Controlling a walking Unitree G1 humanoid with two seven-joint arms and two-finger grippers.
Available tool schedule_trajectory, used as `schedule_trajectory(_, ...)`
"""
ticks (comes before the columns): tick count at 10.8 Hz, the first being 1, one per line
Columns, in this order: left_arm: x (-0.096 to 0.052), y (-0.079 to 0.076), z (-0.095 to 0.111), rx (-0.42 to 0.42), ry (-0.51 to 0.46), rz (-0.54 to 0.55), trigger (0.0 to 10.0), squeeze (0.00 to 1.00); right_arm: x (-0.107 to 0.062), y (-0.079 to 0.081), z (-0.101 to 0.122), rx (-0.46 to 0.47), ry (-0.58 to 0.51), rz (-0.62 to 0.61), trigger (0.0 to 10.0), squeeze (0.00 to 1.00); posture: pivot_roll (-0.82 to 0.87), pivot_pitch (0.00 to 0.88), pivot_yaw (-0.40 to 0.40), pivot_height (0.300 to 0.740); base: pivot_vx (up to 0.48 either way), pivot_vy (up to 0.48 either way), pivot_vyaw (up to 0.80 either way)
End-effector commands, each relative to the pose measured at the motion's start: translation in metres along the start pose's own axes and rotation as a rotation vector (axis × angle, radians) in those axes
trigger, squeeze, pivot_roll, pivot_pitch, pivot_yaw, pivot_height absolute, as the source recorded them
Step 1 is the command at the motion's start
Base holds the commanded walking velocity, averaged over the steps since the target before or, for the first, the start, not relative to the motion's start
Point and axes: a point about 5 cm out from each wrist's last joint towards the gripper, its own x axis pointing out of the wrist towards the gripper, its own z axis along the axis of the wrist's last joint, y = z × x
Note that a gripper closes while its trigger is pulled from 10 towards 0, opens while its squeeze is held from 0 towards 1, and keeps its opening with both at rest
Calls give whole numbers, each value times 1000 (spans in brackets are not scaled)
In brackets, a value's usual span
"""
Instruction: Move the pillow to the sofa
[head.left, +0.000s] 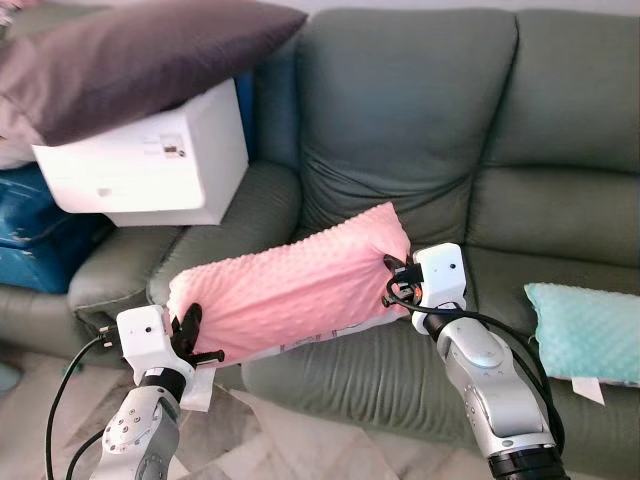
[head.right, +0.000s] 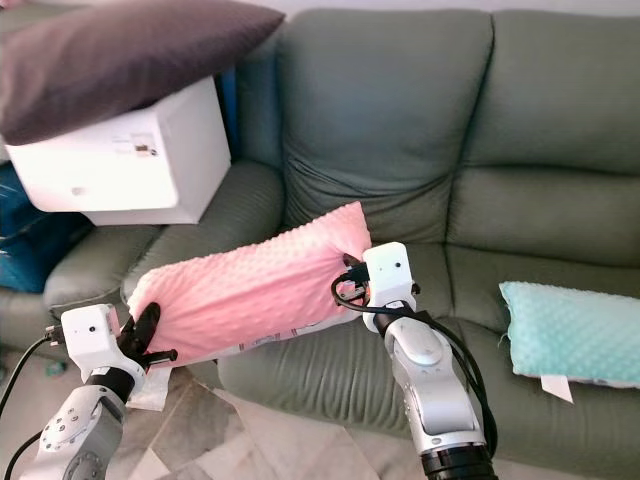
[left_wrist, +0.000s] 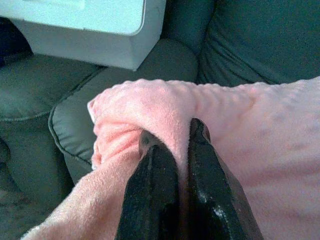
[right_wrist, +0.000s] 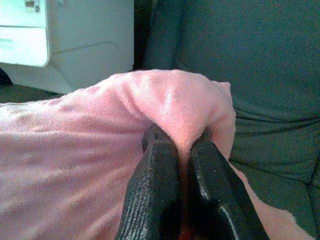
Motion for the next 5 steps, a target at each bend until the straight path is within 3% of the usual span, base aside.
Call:
schedule_trajectory(1,1,5,10,11,-36,11,10000,0,1,-1,10,-10,-40,-6,10000,0,-202,28,82,740,368,0,0)
schedule_trajectory(5,2,4,9,11,-34,8,10000,0,1,0,9,-6,-36,-6,10000,0,-205,29,83,740,368,0,-652)
